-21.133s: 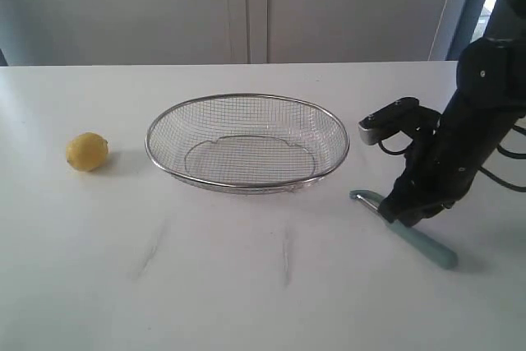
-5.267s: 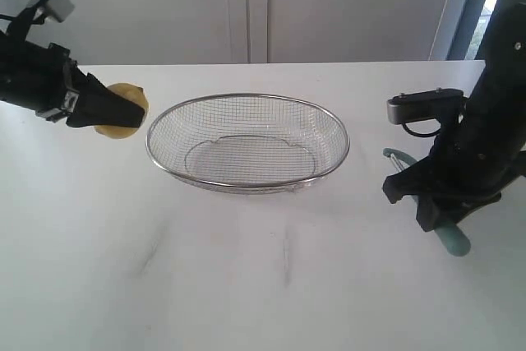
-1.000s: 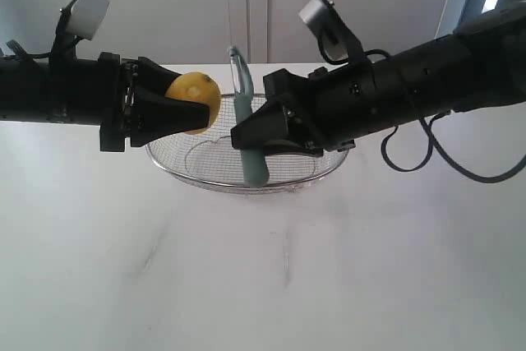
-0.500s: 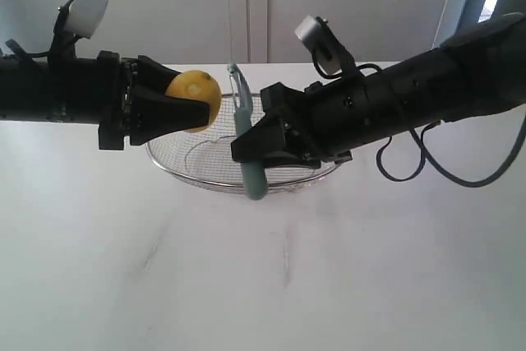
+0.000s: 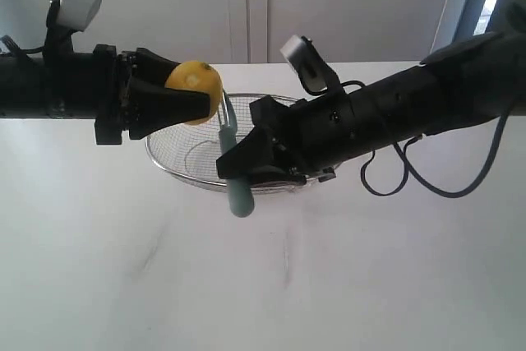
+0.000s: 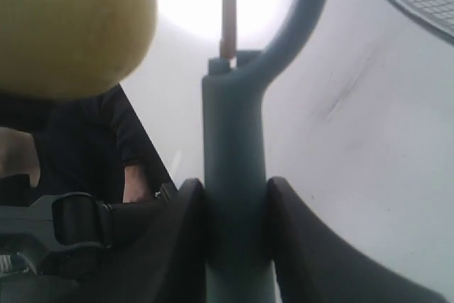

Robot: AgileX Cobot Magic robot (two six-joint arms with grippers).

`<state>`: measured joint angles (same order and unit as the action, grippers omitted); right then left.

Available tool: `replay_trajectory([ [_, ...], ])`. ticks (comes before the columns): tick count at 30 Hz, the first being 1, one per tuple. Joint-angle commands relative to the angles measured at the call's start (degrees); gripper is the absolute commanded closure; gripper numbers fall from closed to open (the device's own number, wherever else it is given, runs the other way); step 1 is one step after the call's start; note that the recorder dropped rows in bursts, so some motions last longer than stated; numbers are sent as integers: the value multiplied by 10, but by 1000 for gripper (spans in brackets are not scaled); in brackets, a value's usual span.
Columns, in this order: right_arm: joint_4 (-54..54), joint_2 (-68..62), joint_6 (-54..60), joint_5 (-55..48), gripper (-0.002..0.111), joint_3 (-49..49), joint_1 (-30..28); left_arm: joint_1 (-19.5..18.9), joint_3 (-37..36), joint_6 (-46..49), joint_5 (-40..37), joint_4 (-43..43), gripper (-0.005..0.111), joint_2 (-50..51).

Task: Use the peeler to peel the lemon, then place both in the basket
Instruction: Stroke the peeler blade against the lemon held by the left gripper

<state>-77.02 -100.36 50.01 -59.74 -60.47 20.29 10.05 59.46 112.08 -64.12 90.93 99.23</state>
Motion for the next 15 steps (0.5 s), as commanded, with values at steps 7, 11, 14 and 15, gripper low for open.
replay_trajectory([
  [7, -24, 6, 13, -19, 108, -1, 3, 4, -1, 8, -12, 18, 107, -3],
  [11, -24, 23, 13, -13, 108, -1, 2, 4, -1, 8, -12, 18, 107, -3],
  [14, -24, 36, 11, 3, 108, -1, 2, 4, -1, 7, -13, 18, 107, -3],
  [15, -24, 39, 9, 8, 108, -1, 2, 4, -1, 7, -13, 18, 107, -3],
])
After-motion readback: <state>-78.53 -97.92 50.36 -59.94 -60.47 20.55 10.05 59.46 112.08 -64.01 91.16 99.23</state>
